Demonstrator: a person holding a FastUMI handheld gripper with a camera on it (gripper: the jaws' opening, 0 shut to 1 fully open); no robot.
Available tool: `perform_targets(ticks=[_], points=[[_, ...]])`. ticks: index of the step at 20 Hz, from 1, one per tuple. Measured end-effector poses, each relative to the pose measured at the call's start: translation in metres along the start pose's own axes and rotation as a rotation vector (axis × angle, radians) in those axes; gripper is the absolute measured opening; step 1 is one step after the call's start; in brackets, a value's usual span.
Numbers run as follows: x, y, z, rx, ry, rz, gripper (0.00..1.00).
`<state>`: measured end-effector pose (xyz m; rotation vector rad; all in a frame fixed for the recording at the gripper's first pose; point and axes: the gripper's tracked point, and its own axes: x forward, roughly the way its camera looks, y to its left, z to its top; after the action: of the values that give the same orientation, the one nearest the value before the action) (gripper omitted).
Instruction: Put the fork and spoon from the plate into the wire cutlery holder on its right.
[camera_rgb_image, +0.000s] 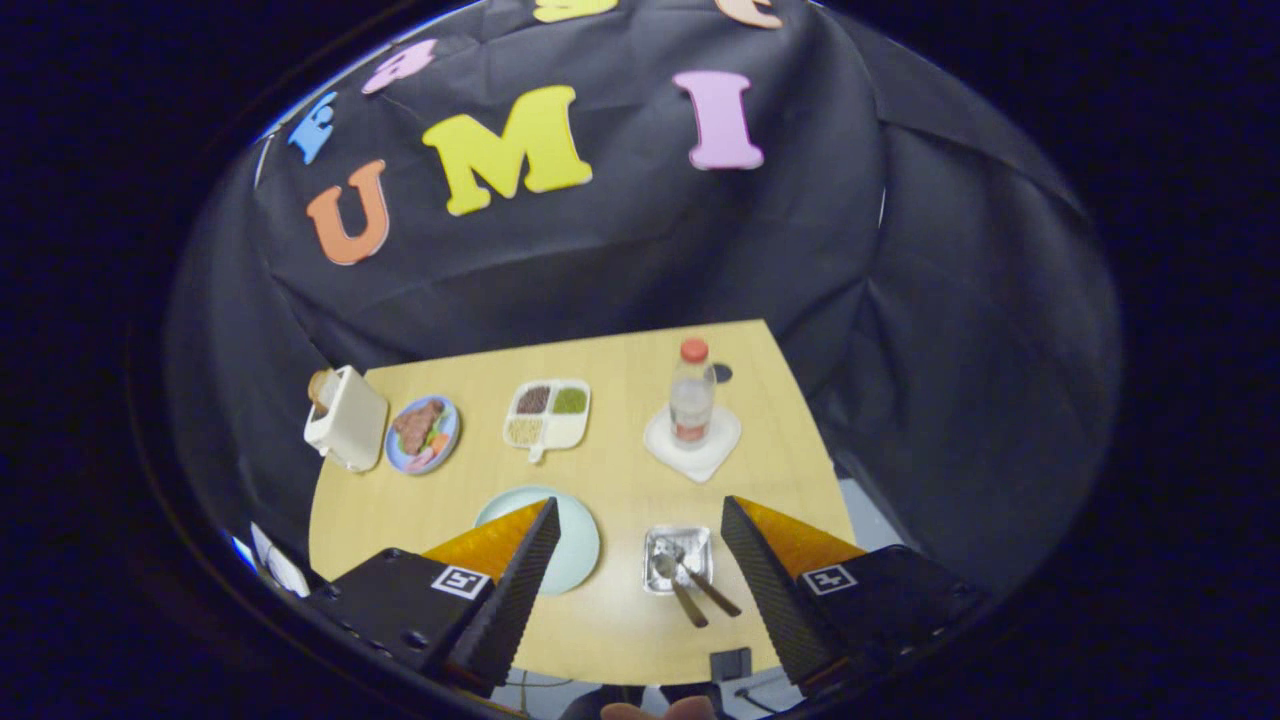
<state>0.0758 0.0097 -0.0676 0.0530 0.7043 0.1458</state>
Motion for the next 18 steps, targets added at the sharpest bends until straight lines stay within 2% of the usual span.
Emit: perform_targets(ticks=[4, 8, 10, 18], points=[[-0.068, -0.01, 0.074, -0.04, -0.336, -0.019, 0.97], [-0.113, -0.019, 0.089, -0.032, -0.54, -0.042, 0.96], [-0.121, -0.023, 0.089, -0.01, -0.596, -0.042, 0.96], [-0.137, -0.017, 0.086, -0.033, -0.646, -0.027, 0.96]])
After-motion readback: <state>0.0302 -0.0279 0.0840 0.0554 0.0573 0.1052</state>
